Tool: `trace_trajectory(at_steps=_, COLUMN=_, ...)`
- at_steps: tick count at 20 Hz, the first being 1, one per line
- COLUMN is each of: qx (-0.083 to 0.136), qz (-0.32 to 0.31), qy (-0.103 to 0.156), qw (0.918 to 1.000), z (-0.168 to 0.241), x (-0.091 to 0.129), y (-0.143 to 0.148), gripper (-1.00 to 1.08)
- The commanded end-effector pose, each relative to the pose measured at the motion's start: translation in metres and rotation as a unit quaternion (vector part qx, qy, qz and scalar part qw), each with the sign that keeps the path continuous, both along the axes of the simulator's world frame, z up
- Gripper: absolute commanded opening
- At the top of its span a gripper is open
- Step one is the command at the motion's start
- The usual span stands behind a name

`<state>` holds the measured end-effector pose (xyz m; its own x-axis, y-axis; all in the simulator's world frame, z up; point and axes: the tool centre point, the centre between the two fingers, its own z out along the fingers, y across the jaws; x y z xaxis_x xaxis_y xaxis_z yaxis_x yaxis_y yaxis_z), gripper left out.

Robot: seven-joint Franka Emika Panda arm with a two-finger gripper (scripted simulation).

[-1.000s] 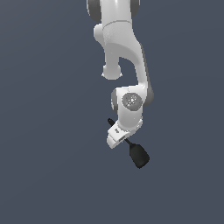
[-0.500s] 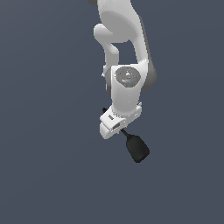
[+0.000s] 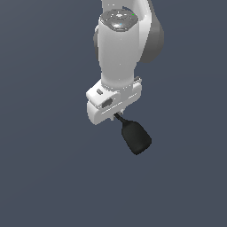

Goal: Pick up the object and move it to a goal position.

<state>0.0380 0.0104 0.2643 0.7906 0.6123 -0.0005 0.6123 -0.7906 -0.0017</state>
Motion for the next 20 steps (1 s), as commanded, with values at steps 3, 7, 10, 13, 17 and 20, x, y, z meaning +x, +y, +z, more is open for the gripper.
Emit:
trace_trajectory(at_steps=3, qx=0.000, qz=0.000, qy=0.000, qw=1.0000, z=0.053, x=0.001, y=-0.013, gripper=-1.00)
trace_trajectory(at_steps=7, qx=0.000, qz=0.000, qy=-0.001, qw=1.0000, z=0.095, x=0.002, y=-0.025, gripper=-1.00)
trace_trajectory(at_steps=10, qx=0.000, qz=0.000, qy=-0.001, qw=1.0000, z=0.121, x=0.003, y=-0.032, gripper=-1.00)
trace_trajectory(at_steps=13, qx=0.000, qz=-0.001, qy=-0.001, qw=1.0000, z=0.141, x=0.004, y=-0.038, gripper=-1.00)
trace_trajectory(at_steps=17, qx=0.000, qz=-0.001, qy=-0.001, qw=1.0000, z=0.160, x=0.006, y=-0.043, gripper=-1.00)
trace_trajectory(at_steps=20, qx=0.000, qz=-0.001, qy=-0.001, qw=1.0000, z=0.169, x=0.007, y=-0.046, gripper=-1.00)
